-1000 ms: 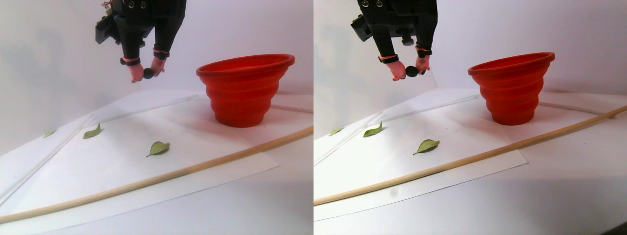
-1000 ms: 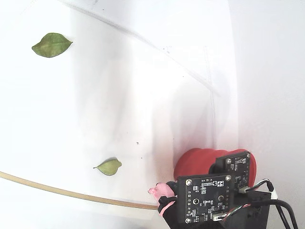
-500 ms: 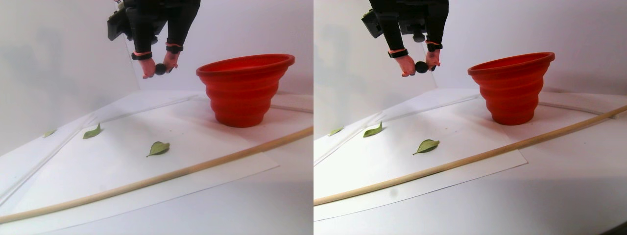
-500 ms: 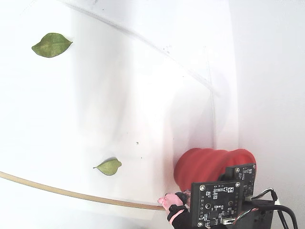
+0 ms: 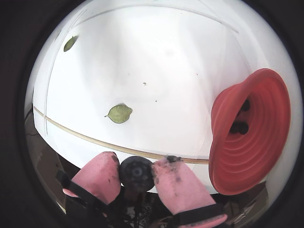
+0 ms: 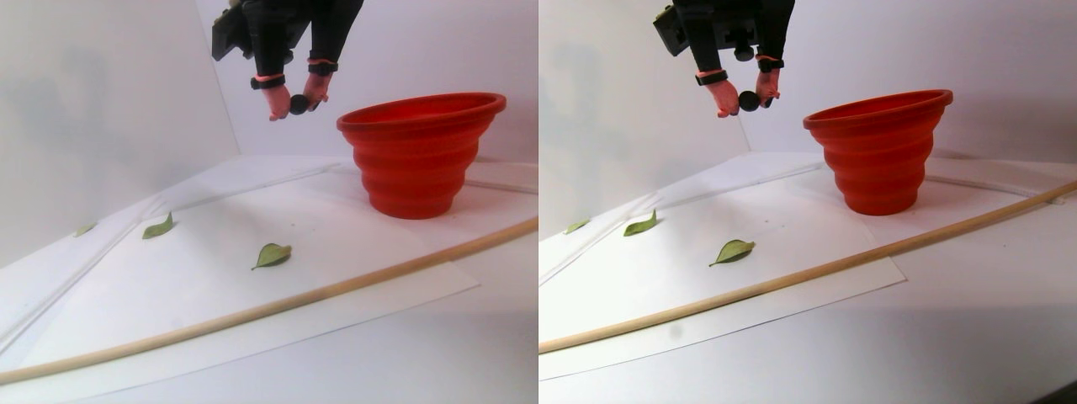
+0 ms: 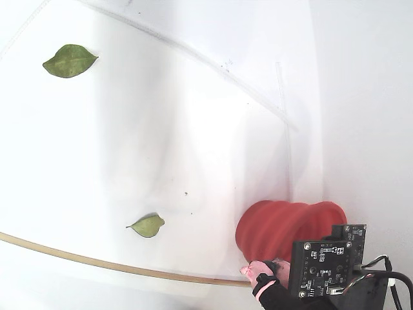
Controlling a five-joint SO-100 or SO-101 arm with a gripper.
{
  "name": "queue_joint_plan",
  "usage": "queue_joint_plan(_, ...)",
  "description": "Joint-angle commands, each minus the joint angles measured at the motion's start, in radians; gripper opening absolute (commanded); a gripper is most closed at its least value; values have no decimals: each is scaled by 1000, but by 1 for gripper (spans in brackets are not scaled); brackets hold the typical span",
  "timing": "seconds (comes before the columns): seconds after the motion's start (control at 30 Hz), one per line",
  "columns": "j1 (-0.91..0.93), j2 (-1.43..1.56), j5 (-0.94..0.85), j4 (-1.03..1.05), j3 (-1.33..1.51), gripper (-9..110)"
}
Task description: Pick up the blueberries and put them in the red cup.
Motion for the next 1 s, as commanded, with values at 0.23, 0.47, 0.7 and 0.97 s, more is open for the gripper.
queue_joint_plan(0.23, 100, 84, 17, 61, -161, 13)
queue_joint_plan(0.47, 161, 75, 20, 63, -183, 13)
queue_joint_plan(0.7, 213, 61, 25, 63, -199, 13)
queue_joint_plan(0.97, 268, 11, 26, 52, -230, 13)
